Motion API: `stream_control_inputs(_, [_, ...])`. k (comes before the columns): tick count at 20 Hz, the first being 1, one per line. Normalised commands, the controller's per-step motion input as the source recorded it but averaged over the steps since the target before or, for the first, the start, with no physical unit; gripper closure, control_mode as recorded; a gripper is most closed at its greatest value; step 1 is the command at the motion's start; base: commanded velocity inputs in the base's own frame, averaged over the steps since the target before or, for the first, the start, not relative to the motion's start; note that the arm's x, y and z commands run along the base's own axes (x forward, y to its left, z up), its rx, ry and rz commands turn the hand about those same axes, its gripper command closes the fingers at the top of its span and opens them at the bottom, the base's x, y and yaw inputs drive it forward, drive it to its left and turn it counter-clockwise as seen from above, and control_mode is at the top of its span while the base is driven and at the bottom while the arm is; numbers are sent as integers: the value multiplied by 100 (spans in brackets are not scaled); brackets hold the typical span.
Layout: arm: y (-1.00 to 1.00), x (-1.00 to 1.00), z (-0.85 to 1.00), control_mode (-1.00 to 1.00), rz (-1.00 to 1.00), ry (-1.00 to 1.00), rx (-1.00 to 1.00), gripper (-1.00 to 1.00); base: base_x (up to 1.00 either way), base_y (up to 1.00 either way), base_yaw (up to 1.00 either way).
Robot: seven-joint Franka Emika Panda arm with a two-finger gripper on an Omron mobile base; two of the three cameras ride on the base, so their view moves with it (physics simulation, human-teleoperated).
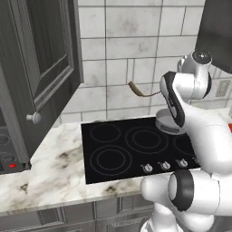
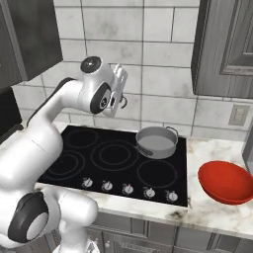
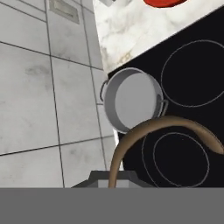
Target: Open the cabinet and move the ladle to the pot. Then close the cabinet.
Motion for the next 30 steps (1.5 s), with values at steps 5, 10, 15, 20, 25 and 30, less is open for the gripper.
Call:
stream_control_inputs(5, [-31,47,-32,-100,0,3,-10,100,0,0,0])
stream_control_inputs(10, [-17,44,-19,-100,0,0,-7,100,0,0,0])
stream_control_inputs(15, [-24,38,-3,-100,2,3,-8,100,0,0,0])
stream_control_inputs(20, [-33,13,0,-100,5,6,-10,100,0,0,0])
stream_control_inputs(25, [-26,1,-1,-100,3,0,-10,100,0,0,0])
stream_control_inputs(30, [-15,1,-20,-100,1,-1,-13,100,0,0,0])
